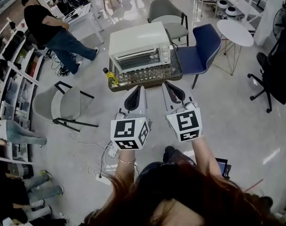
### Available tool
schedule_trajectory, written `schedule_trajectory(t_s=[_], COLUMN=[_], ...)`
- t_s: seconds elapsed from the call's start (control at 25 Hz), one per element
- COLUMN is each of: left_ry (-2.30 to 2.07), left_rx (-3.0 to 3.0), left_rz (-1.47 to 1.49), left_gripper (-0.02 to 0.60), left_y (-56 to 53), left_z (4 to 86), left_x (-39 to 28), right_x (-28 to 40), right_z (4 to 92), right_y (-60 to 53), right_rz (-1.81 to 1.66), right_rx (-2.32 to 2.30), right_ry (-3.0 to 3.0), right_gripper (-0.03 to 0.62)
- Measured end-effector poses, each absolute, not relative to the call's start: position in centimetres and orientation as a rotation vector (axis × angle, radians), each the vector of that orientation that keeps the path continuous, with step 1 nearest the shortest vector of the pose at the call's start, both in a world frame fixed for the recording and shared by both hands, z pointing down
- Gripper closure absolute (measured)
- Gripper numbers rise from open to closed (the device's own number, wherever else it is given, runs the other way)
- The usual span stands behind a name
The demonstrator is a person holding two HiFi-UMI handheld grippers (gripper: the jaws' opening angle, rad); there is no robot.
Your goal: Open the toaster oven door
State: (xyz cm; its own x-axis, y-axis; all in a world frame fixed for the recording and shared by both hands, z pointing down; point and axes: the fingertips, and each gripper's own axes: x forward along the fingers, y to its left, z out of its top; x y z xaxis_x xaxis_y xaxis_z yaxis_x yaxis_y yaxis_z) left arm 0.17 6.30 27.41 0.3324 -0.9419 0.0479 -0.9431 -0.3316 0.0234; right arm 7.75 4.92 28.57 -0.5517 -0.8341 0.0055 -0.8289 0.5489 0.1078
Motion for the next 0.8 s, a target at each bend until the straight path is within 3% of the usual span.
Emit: schedule_trajectory(t_s=[0.8], left_ry=[-1.841], left_rx=[2.475], left_rz=[0.069], left_gripper=[0.566], left_y=[2.8], left_z=[28.0], left_x=[0.6], right_x=[7.7], right_z=[29.8], right_y=[0.9], right_rz=[-0.042], right_rx=[1.389], right_ry=[-2.779], right_gripper=[0.592])
